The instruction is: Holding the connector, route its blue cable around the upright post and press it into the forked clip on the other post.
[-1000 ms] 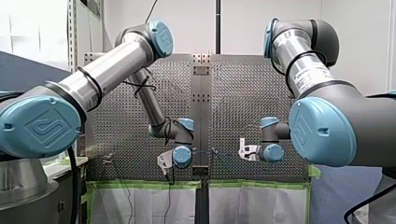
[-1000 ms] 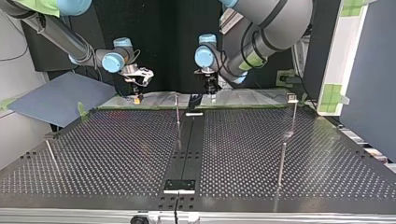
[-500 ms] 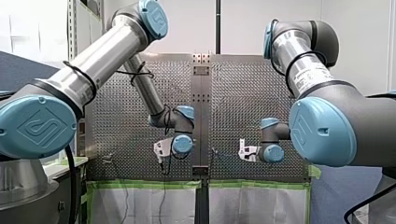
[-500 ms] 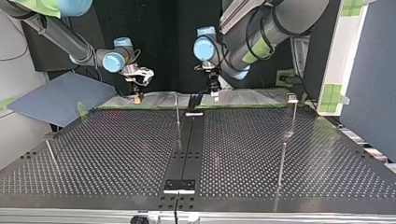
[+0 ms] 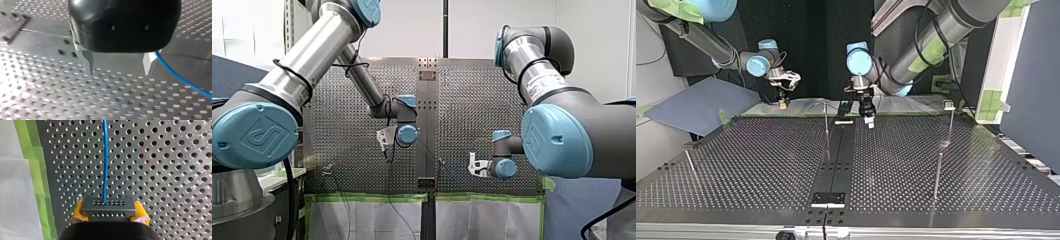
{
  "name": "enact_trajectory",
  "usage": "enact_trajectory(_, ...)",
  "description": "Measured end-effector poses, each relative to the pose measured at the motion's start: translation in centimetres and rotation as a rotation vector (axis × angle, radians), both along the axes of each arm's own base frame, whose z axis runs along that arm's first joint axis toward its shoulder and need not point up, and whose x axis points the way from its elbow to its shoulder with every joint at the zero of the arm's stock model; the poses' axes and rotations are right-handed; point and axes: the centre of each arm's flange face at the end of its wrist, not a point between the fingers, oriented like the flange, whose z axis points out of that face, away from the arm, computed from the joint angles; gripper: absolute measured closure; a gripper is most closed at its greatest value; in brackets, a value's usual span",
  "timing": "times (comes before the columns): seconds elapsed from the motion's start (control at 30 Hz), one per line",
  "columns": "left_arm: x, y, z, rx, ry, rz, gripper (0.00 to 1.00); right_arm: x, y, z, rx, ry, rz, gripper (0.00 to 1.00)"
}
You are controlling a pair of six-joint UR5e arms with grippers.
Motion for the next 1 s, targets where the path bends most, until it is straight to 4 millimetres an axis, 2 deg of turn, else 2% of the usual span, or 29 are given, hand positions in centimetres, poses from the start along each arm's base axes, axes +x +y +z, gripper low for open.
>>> enact_trajectory(0.33, 1.8, 0.1, 7.4, 0.019, -0.069, 0.014, 0.0, -0.1, -0.2, 0.1, -0.001, 0.0, -0.002, 1.0)
enact_trajectory(0.6, 1.7, 0.4, 13.0, -0.001, -0.118, 0.019, 0.0, -0.1, -0.2, 0.1, 0.002, 0.001, -0.002, 1.0)
enact_trajectory(0.73, 1.2, 0.4, 14.7, 0.013, -0.131, 0.019, 0.0, -0.1, -0.1, 0.0, 0.007, 0.002, -0.002, 1.0)
enact_trajectory(1.0, 0.8, 0.6, 15.3, 0.029, -0.122, 0.034, 0.0, -0.1, -0.1, 0.0, 0.011, 0.003, -0.002, 1.0)
